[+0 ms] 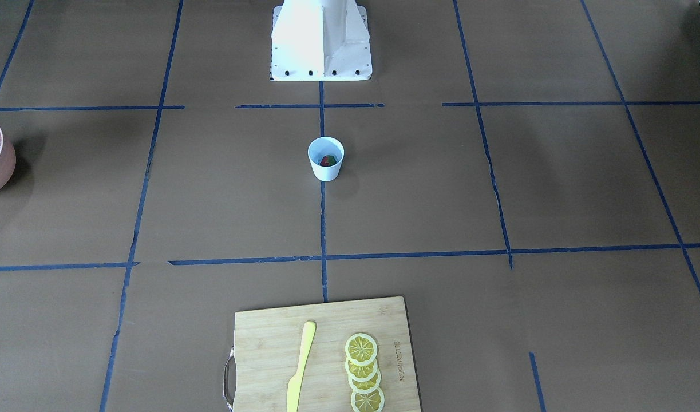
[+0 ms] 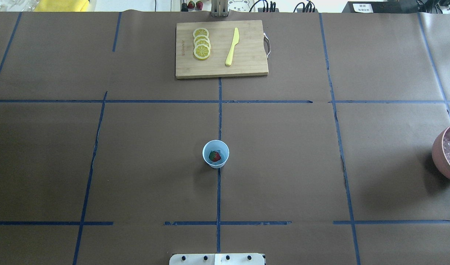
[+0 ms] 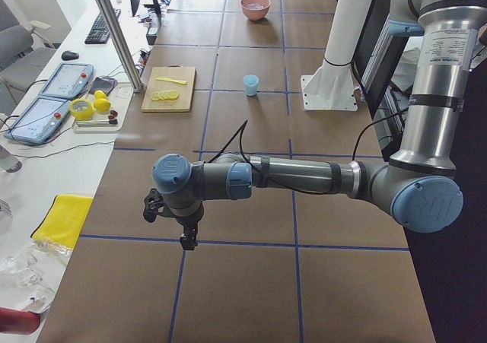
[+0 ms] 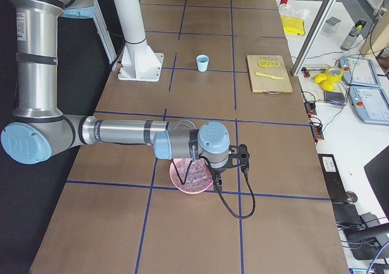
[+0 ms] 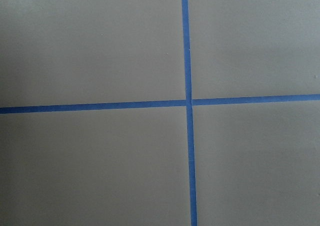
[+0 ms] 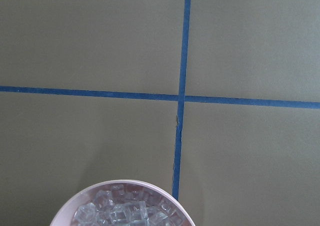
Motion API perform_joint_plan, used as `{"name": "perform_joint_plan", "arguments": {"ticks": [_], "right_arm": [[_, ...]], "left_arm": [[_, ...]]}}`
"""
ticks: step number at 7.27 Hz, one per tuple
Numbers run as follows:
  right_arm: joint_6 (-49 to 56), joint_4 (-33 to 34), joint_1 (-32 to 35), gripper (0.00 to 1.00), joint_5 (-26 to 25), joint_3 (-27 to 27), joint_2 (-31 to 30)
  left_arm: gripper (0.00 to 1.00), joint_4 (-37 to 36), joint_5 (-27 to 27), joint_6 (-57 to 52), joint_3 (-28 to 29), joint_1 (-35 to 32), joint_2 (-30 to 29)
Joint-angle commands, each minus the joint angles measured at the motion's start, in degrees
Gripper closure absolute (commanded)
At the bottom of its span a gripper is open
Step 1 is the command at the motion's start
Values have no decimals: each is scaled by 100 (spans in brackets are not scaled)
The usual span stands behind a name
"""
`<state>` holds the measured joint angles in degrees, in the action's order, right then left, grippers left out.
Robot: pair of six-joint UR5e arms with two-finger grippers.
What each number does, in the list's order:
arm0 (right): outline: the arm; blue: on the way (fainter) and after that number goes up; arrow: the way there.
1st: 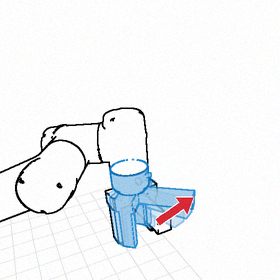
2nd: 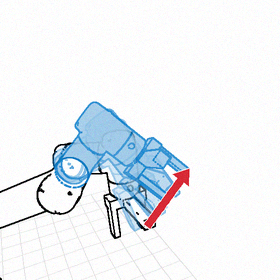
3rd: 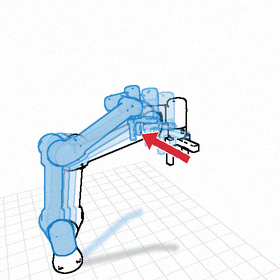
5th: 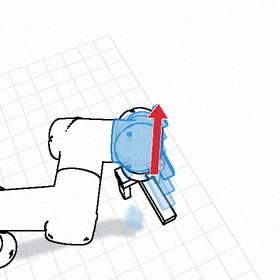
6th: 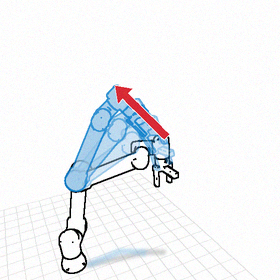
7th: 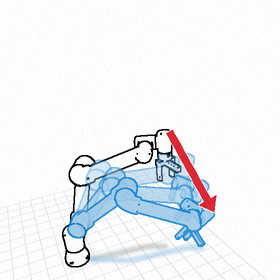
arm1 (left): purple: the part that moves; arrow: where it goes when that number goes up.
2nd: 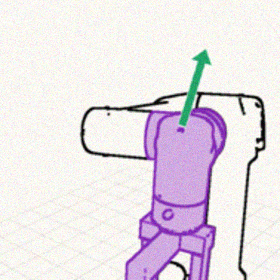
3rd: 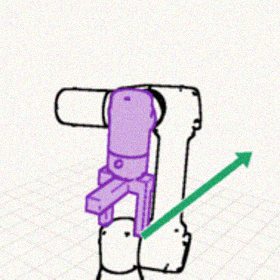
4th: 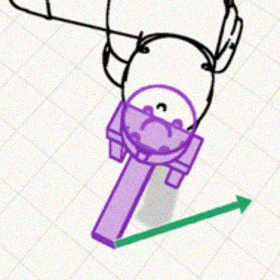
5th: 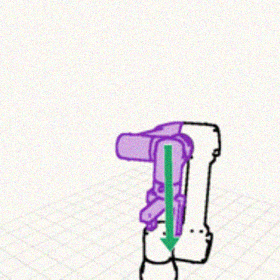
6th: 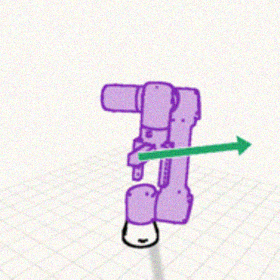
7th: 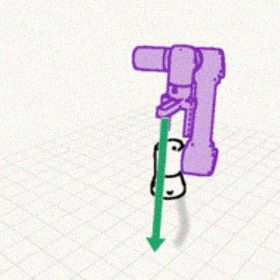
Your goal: Put ice and strawberries in cup
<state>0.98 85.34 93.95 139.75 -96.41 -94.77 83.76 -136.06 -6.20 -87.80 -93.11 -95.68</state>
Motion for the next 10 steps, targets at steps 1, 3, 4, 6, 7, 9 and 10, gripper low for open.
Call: {"name": "perform_joint_plan", "arguments": {"ticks": [1,3,4,6,7,9,10], "right_arm": [[-1,0,0,0,0,0,2],[-1,0,0,0,0,0,2],[-1,0,0,0,0,0,2],[-1,0,0,0,0,0,2],[-1,0,0,0,0,0,2],[8,0,0,0,-18,0,-7],[8,0,0,0,-18,9,2]], "left_arm": [[0,0,0,5,0,-14,50],[0,157,0,5,0,-14,164],[0,159,9,14,9,-14,155],[0,159,0,40,0,-14,155],[0,159,9,40,0,-14,155],[0,159,9,40,0,-14,155],[0,159,9,40,0,-14,155]]}}
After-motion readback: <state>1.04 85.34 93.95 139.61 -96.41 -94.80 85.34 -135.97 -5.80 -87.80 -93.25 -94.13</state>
